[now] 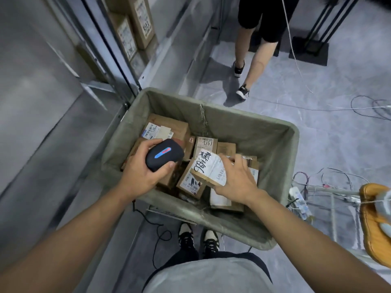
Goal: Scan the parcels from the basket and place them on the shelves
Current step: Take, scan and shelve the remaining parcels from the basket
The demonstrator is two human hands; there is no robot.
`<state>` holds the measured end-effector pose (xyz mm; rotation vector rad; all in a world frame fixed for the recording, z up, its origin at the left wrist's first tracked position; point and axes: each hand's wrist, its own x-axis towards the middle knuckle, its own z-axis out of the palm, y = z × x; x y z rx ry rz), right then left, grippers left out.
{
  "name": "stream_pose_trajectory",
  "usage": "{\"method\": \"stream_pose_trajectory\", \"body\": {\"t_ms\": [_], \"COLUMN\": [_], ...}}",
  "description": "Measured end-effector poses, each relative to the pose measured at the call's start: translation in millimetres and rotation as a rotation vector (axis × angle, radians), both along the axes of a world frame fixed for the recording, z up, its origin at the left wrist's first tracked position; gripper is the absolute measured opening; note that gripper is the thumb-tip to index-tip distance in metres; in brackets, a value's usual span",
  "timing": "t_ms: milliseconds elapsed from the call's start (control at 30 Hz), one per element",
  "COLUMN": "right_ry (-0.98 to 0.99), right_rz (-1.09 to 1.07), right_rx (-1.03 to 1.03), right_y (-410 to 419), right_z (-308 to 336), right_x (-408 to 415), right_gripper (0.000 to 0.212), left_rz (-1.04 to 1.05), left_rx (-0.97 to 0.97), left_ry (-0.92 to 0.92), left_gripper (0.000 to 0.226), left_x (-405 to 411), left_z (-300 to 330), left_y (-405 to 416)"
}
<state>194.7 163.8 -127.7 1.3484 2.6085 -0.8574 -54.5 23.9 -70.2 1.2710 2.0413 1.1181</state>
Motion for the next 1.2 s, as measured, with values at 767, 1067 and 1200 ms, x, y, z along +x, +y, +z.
{"method": "stream_pose_trajectory", "body": {"t_ms": [767,1067,1200], "right_ry": [0.368,0.426,0.465], "right_rz": [0.445,0.659,0.725], "right_rx": [0.113,0.165,0.183], "right_y": [1,-36,-63], "right_z": [83,122,143], "right_x": [-111,-150,-161], "right_gripper": [0.108,0.108,0.108], "left_rz": [0.347,0.435,0.459], "left_rx": [0.069,0.142,0.167], "left_ry": [0.216,0.323,0.353], "left_gripper": [0.063,0.062,0.061], "left_x": [1,-1,1], "left_z": [71,109,121], "left_y": [-131,-186,-218]}}
